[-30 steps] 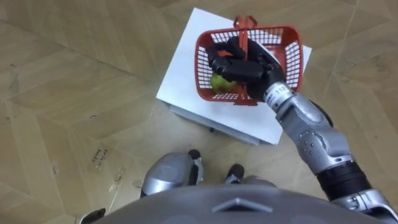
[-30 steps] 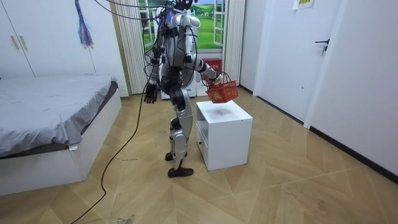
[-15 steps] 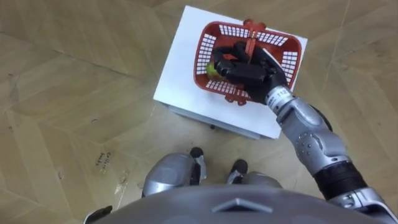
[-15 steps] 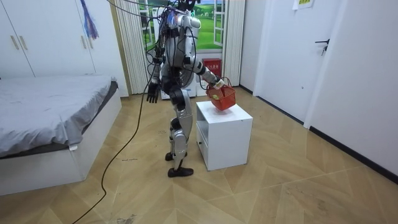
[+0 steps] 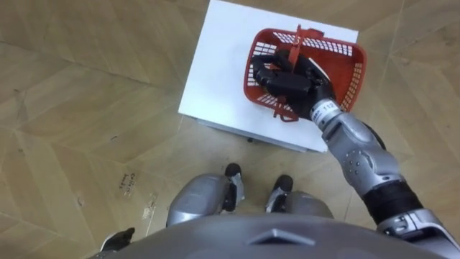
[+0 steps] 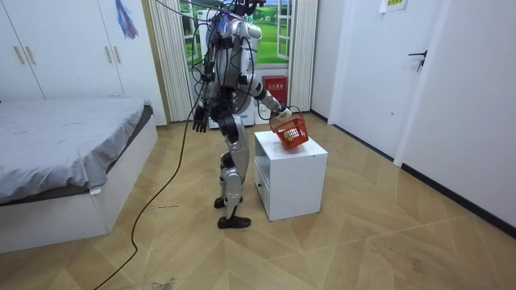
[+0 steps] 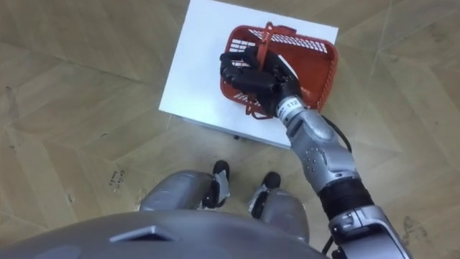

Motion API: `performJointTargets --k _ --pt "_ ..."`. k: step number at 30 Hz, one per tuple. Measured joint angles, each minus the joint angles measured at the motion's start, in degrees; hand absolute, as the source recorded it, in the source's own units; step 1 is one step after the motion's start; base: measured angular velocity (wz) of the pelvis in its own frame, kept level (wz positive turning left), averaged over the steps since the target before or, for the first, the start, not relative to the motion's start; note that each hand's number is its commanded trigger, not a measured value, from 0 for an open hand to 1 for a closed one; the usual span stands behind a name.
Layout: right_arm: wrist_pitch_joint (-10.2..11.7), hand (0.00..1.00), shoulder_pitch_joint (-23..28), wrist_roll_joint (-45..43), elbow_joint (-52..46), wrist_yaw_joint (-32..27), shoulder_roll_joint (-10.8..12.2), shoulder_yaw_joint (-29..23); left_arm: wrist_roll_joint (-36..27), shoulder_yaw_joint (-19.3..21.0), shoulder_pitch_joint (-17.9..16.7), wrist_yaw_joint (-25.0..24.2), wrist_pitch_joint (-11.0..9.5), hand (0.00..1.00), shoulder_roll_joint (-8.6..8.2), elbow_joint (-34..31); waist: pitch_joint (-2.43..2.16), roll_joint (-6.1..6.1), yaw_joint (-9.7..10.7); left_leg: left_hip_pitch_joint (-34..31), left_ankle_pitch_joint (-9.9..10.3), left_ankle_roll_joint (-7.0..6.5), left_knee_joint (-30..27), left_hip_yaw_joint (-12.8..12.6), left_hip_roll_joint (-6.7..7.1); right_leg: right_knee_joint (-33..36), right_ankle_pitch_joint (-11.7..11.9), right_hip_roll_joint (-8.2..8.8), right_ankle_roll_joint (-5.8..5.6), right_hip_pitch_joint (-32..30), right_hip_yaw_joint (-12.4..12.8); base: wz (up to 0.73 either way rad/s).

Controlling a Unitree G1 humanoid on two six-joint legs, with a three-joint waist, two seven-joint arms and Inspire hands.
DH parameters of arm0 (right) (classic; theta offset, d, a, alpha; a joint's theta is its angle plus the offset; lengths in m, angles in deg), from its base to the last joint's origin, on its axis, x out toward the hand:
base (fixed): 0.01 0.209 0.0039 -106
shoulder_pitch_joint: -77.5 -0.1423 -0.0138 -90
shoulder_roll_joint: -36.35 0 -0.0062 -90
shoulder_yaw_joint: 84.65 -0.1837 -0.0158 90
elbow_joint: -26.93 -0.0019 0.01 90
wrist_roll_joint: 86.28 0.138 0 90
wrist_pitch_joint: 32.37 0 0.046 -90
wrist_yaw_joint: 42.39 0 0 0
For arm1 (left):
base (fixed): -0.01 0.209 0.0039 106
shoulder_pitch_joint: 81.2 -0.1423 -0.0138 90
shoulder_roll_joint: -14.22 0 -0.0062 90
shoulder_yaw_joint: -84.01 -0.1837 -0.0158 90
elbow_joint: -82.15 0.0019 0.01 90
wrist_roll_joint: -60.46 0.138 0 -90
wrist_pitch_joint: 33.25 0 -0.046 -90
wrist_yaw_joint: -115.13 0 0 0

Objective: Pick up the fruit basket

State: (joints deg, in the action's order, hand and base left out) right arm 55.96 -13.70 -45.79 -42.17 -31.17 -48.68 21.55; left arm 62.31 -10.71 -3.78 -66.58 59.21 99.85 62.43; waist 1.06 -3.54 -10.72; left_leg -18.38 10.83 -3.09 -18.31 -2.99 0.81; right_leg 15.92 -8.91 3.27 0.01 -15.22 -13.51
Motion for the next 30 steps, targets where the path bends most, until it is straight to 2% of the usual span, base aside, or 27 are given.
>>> performJointTargets --k 1,2,3,13,30 --pt "0.30 0.92 0.00 0.21 0.08 0.00 0.00 0.01 -0.05 -0.05 0.00 0.02 0.00 0.00 0.00 0.00 0.00 -0.01 0.00 0.01 0.01 -0.01 0.01 0.00 0.00 -0.01 0.00 0.00 0.00 -0.01 0.01 0.00" --pt "0.37 0.76 0.00 0.44 0.10 -0.02 -0.03 -0.01 -0.05 -0.09 0.00 0.02 0.00 0.00 0.00 0.00 0.01 -0.01 0.00 0.00 0.01 -0.01 0.01 0.01 -0.01 0.00 0.00 0.00 0.00 -0.03 0.00 0.00" --pt "0.38 0.00 -0.01 1.12 0.10 -0.08 -0.07 -0.02 -0.06 -0.44 0.00 0.02 0.00 0.00 0.00 0.01 0.07 -0.13 0.00 -0.10 0.01 -0.02 -0.05 0.05 -0.03 -0.04 0.00 0.01 0.01 -0.05 -0.17 0.00" --pt "0.42 0.00 0.00 2.10 0.96 -0.16 -0.51 -0.63 -0.07 -1.12 0.00 -0.19 0.09 0.00 0.01 0.10 0.06 -0.88 0.72 -1.63 -0.12 -0.22 -0.23 -0.05 0.13 2.02 -0.52 0.75 0.07 -2.55 -0.99 -0.01" --pt "0.44 0.00 -0.05 3.49 1.38 -0.58 -0.22 -0.69 -0.10 -1.13 0.00 -0.15 0.06 0.00 0.00 -0.10 0.10 -0.78 1.05 -2.12 -0.13 -0.21 -0.42 -0.34 0.41 4.02 -1.74 1.65 0.42 -3.90 -0.97 0.00"
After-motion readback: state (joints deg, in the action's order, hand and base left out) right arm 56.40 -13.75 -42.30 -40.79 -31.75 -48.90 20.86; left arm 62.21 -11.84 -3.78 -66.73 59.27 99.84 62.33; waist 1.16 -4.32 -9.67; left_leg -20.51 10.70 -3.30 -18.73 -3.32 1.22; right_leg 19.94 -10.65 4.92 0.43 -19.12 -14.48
